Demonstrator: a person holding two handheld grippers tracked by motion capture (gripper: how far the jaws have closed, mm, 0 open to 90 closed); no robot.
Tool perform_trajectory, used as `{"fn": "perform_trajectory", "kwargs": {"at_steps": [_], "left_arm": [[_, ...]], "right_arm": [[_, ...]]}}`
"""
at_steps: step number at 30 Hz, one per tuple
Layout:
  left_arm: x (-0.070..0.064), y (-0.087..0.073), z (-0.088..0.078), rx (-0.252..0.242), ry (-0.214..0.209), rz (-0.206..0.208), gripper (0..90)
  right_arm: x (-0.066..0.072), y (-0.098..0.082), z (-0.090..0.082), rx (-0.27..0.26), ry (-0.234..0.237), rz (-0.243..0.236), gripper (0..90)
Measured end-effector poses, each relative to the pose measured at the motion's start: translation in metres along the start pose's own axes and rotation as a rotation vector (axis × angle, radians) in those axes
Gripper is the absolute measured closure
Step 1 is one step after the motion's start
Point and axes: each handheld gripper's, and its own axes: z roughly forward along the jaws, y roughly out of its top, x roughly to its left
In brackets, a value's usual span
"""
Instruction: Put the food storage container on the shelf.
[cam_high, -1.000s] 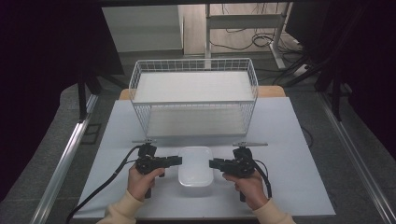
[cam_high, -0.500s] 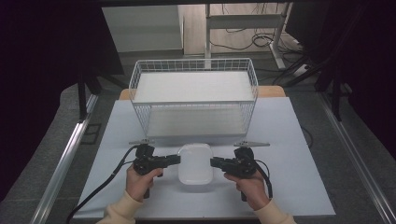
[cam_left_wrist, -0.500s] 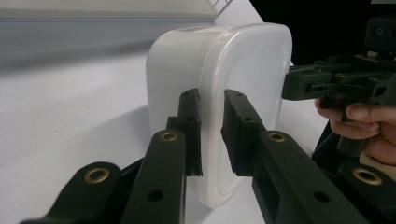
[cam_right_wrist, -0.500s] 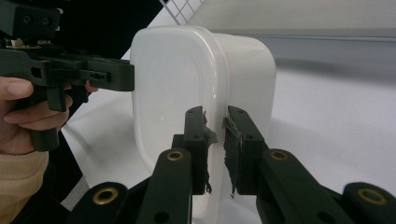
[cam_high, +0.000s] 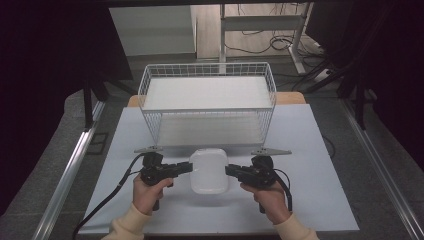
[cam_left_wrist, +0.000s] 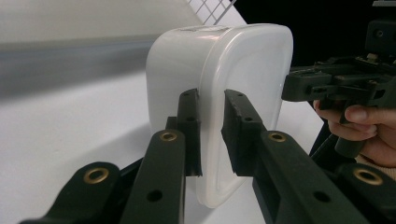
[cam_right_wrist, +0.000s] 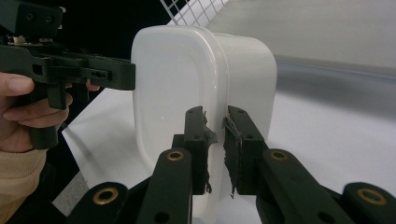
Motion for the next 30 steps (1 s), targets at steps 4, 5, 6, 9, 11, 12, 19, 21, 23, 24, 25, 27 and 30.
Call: {"fn": "perform_trajectory", "kwargs": {"at_steps": [4,5,6,9,11,12,19,21,23,24,25,27,30], "left_arm": [[-0.004,0.005,-0.004,-0.018,-0.007,0.011,78.3],[-0.006,0.007,-0.005,-0.021,-0.005,0.016,78.3],[-0.007,0.009,-0.006,-0.029,-0.001,0.024,78.3],[-0.011,0.015,-0.008,-0.041,0.005,0.036,78.3],[-0.012,0.021,-0.009,-0.051,0.0,0.045,78.3],[-0.013,0.023,-0.01,-0.054,-0.001,0.041,78.3],[-0.02,0.039,-0.016,-0.08,-0.002,0.066,78.4],[-0.023,0.045,-0.019,-0.089,-0.002,0.075,78.4],[-0.026,0.05,-0.021,-0.096,-0.003,0.08,78.4],[-0.027,0.053,-0.023,-0.099,-0.004,0.083,78.4],[-0.028,0.057,-0.025,-0.103,-0.003,0.089,78.4],[-0.031,0.063,-0.028,-0.11,-0.002,0.095,78.4],[-0.034,0.072,-0.032,-0.119,-0.001,0.11,78.4]], "right_arm": [[0.003,0.007,-0.005,-0.013,0.004,-0.022,78.9],[0.004,0.008,-0.006,-0.015,0.004,-0.025,78.9],[0.005,0.01,-0.007,-0.017,0.003,-0.034,78.9],[0.005,0.017,-0.009,-0.03,0.003,-0.047,78.9],[0.006,0.021,-0.01,-0.04,0.003,-0.054,78.9],[0.006,0.025,-0.011,-0.042,0.005,-0.06,78.9],[0.01,0.043,-0.018,-0.055,0.002,-0.089,78.9],[0.012,0.049,-0.02,-0.064,0.002,-0.099,78.9],[0.015,0.056,-0.023,-0.07,0.002,-0.108,78.9],[0.015,0.058,-0.024,-0.073,0.004,-0.109,78.9],[0.016,0.061,-0.025,-0.077,0.006,-0.111,78.9],[0.018,0.067,-0.027,-0.085,0.005,-0.123,78.9],[0.021,0.077,-0.03,-0.094,0.01,-0.133,79.0]]}}
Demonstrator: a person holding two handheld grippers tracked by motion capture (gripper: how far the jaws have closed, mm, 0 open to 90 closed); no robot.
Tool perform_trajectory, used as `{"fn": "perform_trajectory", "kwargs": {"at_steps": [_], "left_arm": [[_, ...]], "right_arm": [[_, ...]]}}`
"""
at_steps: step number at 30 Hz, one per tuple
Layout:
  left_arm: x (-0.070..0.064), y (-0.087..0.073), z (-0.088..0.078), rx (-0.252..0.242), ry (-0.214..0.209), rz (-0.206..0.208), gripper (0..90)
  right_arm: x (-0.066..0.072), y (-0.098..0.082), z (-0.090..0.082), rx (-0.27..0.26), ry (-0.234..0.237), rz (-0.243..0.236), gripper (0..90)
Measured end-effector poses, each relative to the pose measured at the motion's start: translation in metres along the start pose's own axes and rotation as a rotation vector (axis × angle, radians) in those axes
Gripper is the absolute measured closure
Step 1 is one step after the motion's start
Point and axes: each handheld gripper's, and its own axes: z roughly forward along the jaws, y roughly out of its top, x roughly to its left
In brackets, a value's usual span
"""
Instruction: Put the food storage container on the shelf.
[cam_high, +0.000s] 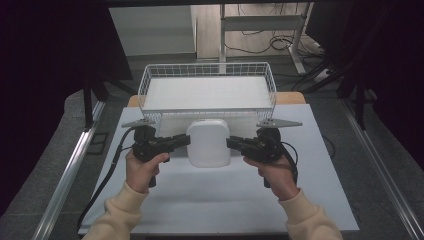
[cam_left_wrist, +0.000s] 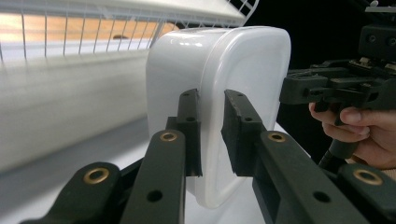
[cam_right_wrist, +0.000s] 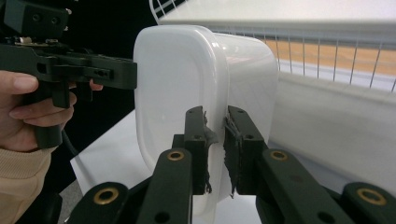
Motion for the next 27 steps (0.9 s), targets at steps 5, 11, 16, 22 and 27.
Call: {"fn": "perform_trajectory", "kwargs": {"at_steps": [5,11,16,22,27], "left_arm": [[-0.004,0.016,-0.003,-0.013,0.013,0.025,78.6],[-0.004,0.031,-0.006,-0.026,0.01,0.036,78.5],[-0.002,0.038,-0.007,-0.033,0.007,0.031,78.5],[-0.001,0.051,-0.01,-0.038,0.012,0.026,78.4],[-0.001,0.064,-0.01,-0.036,0.016,0.037,78.3]], "right_arm": [[-0.001,0.016,-0.001,-0.015,0.01,-0.014,79.2],[0.0,0.034,-0.003,-0.026,0.015,-0.024,79.2],[-0.002,0.044,-0.001,-0.03,0.024,-0.031,79.3],[-0.002,0.056,0.001,-0.029,0.026,-0.039,79.3],[-0.003,0.066,0.002,-0.037,0.021,-0.042,79.3]]}}
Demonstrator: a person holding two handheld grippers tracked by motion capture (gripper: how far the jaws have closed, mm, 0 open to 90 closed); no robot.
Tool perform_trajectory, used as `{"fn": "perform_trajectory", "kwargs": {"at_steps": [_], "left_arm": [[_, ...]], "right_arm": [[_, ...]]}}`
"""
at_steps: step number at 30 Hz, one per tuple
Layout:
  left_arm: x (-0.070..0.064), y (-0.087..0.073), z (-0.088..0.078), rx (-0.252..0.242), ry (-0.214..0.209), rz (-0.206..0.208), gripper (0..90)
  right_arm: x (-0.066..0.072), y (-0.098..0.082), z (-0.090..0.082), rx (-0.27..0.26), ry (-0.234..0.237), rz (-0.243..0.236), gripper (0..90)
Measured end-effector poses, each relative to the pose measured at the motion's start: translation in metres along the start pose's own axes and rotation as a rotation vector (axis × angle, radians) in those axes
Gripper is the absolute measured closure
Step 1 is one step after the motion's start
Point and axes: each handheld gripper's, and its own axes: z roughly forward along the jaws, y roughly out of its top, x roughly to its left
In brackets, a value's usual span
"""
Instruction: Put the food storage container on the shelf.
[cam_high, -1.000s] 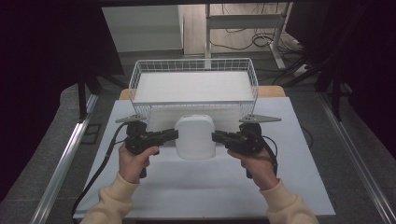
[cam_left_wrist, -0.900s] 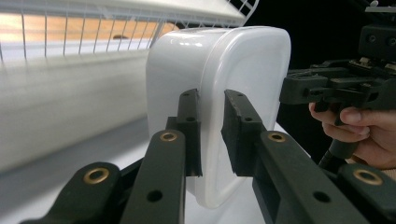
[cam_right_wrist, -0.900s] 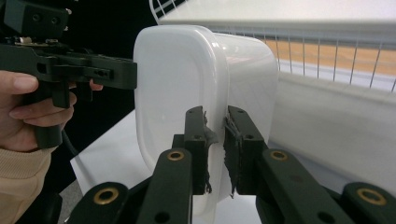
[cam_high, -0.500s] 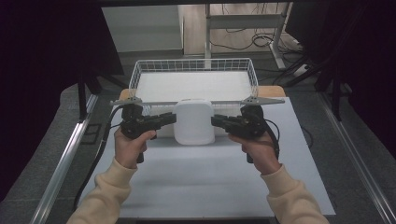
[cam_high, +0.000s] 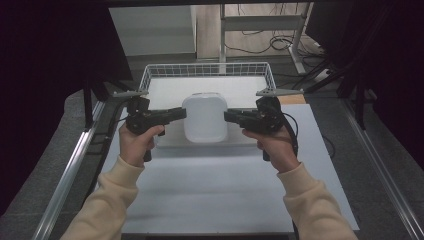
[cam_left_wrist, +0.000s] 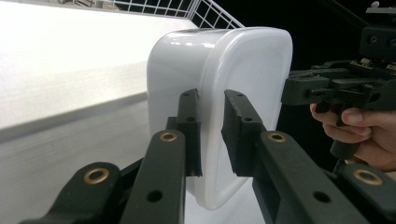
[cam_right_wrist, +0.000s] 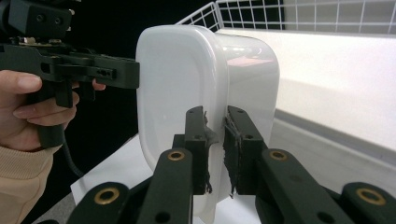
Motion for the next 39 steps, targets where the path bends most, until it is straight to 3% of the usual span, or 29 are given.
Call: {"fn": "perform_trajectory", "kwargs": {"at_steps": [13,21,29,35,39], "left_arm": [[-0.005,0.037,0.004,-0.014,-0.005,0.029,78.3],[0.001,0.062,0.01,-0.022,-0.006,0.017,78.4],[0.023,0.079,0.021,0.003,-0.016,-0.045,78.4],[0.04,0.081,0.034,0.057,-0.002,-0.094,78.6],[0.049,0.085,0.04,0.08,0.002,-0.12,78.7]], "right_arm": [[-0.007,0.033,-0.008,-0.026,-0.006,-0.01,79.4],[-0.016,0.058,-0.006,-0.023,0.003,0.0,79.5],[-0.032,0.077,0.007,0.012,0.01,0.036,79.4],[-0.052,0.077,0.025,0.061,0.018,0.117,79.5],[-0.061,0.077,0.034,0.08,0.01,0.144,79.2]]}}
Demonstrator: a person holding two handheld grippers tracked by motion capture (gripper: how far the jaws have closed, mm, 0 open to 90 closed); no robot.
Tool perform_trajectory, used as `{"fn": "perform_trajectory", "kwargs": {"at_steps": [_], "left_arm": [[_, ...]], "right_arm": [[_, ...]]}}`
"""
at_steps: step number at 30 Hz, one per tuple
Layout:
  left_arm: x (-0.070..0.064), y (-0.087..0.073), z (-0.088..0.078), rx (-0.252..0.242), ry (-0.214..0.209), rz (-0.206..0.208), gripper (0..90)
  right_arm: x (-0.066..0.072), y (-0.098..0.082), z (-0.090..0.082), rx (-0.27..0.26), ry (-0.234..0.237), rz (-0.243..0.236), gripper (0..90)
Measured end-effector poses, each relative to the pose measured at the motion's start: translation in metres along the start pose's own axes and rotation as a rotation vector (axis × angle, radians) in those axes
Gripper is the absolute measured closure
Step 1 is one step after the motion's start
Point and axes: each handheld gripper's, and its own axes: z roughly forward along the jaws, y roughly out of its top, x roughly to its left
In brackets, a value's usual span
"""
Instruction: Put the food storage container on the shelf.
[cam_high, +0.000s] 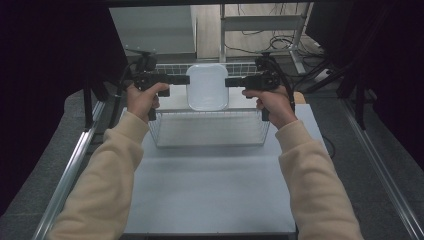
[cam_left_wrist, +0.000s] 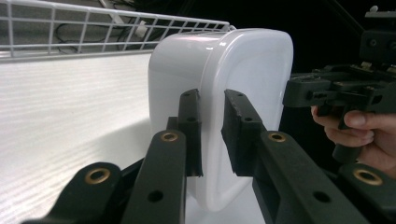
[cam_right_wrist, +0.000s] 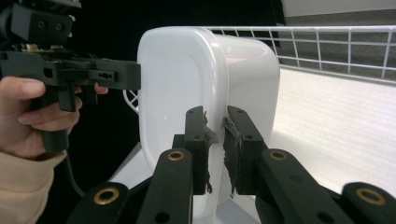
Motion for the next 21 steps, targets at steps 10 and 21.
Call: {"fn": "perform_trajectory", "kwargs": {"at_steps": [10,21], "left_arm": [[0.031,0.024,0.016,0.032,-0.047,-0.15,79.3],[0.069,0.03,0.04,0.019,-0.125,-0.35,78.2]], "right_arm": [[-0.022,0.022,0.02,0.054,-0.009,0.103,73.6],[-0.054,0.025,0.041,0.027,0.01,0.292,67.6]]}}
